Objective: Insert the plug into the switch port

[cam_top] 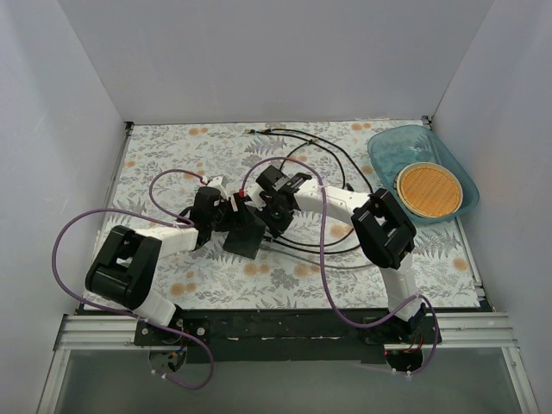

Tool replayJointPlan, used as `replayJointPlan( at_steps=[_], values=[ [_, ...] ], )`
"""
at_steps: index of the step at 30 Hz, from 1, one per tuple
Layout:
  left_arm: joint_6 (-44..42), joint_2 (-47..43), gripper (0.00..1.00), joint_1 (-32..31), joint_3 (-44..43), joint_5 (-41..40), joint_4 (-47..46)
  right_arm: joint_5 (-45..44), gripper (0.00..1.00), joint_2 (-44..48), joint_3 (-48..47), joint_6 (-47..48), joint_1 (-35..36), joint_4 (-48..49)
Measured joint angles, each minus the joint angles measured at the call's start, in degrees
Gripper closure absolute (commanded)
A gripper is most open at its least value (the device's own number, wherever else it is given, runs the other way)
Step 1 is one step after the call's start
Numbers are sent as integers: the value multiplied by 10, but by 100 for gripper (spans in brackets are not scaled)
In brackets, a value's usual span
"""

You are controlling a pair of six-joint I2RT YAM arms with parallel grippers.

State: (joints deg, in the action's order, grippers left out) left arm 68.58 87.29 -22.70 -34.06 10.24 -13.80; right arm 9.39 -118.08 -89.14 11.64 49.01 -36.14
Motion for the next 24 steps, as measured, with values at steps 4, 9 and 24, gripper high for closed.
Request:
replayJointPlan(
  at_steps=[4, 9, 24],
  values=[
    [-6, 6, 29, -5, -5, 0, -2, 1, 99, 6, 11, 3, -4, 7],
    [-21, 6, 28, -10, -5, 0, -2, 7, 99, 17, 40, 6, -6, 37],
    [-60, 6, 20, -19, -5, 10, -3, 30, 99, 49, 111, 29, -17, 106]
  ],
)
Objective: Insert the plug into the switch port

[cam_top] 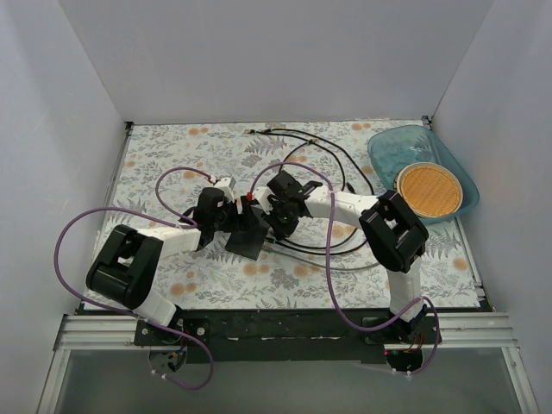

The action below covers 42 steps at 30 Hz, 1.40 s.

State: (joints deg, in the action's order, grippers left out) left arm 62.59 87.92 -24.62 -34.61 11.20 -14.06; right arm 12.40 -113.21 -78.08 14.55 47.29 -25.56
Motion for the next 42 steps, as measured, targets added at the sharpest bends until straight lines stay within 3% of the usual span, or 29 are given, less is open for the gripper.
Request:
replayJointPlan(
  at_steps=[12, 20, 42],
  values=[
    [-17, 40, 18, 0, -38, 17, -2, 4, 99, 0, 0, 2, -18, 0],
    [-38, 63, 23, 3, -63, 45, 2, -7, 99, 0, 0, 2, -24, -1],
    [-103, 77, 25, 17, -82, 112, 24, -19, 99, 2, -1, 22, -24, -18]
  ],
)
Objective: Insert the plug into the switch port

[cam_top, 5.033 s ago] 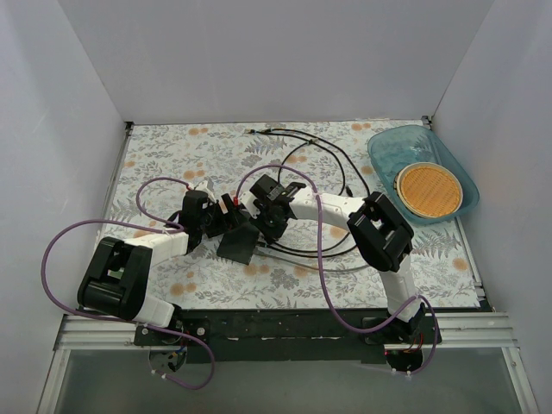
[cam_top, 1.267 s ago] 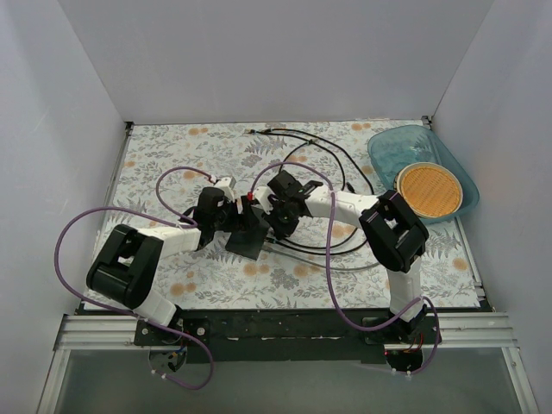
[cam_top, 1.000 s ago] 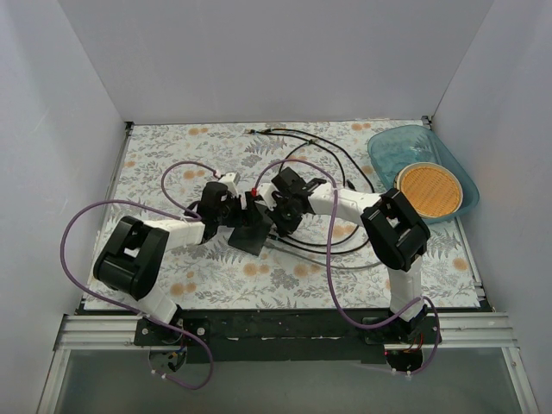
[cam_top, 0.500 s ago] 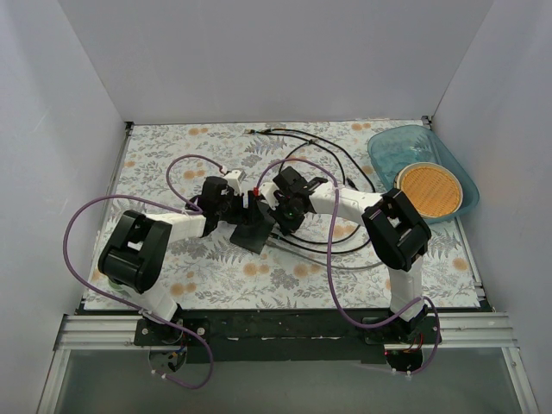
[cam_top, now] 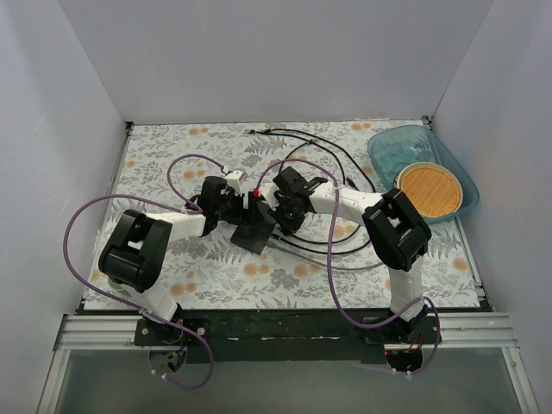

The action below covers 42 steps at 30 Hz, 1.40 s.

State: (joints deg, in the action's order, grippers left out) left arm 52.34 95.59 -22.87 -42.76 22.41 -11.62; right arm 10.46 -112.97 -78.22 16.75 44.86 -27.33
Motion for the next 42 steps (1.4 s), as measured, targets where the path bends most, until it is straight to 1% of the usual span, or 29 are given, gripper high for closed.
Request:
replayJointPlan(
  at_steps=[18, 21, 24, 26, 29, 31, 33, 36, 38, 42],
  values=[
    [0, 0, 20, 1, -3, 8, 9, -6, 99, 4, 0, 3, 0, -9],
    [2, -1, 17, 1, -2, 9, 8, -11, 99, 6, 0, 7, 0, -12],
    [11, -11, 8, 1, 6, 2, 9, -13, 99, 9, 0, 12, 1, -13],
    [24, -31, 2, 1, 22, -21, 11, -15, 99, 12, 0, 17, 6, -12],
    [38, -76, 2, 0, 50, -71, 32, -27, 99, 14, 0, 16, 21, -7],
    [50, -116, 2, -6, 70, -121, 53, -31, 99, 15, 0, 14, 31, 3],
    [62, -145, 2, -10, 77, -156, 70, -33, 99, 19, 1, 8, 39, 17],
    [87, -179, 2, -10, 77, -183, 85, -33, 99, 29, 3, -3, 45, 52],
    [103, -190, 2, 1, 77, -167, 85, -33, 99, 32, 3, -7, 48, 76],
    [137, -195, 2, 34, 77, -99, 77, -43, 99, 32, 4, -20, 60, 115]
  ],
)
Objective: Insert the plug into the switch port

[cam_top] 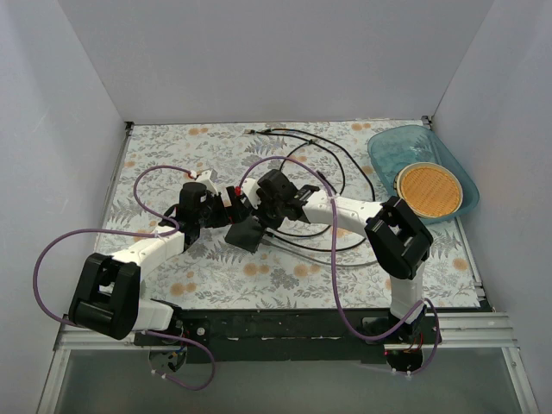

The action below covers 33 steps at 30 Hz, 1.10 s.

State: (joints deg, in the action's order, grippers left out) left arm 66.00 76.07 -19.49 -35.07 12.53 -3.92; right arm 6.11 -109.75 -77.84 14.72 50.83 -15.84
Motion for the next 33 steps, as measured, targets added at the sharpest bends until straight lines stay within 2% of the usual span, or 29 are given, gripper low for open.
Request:
replayJointPlan(
  at_steps=[10, 20, 23, 24, 25, 30, 33],
  values=[
    [20, -2, 2, 28, 0, 63, -27, -29, 99, 11, 20, -11, 10, 44],
    [17, 1, 4, 29, 5, 63, -62, -25, 99, 35, 58, -10, 10, 39],
    [17, 3, 17, 31, 5, 61, -73, -24, 99, 43, 66, -10, 10, 37],
    [15, 8, 30, 32, 5, 62, -77, -23, 99, 46, 69, -10, 9, 38],
    [16, 12, 35, 35, 5, 62, -79, -23, 99, 50, 71, -11, 9, 39],
    [21, 60, 49, 64, 3, 100, -108, -21, 99, 63, 84, -11, 0, 39],
    [29, 94, 62, 83, 3, 136, -134, -19, 99, 65, 92, -11, -9, 41]
  ],
)
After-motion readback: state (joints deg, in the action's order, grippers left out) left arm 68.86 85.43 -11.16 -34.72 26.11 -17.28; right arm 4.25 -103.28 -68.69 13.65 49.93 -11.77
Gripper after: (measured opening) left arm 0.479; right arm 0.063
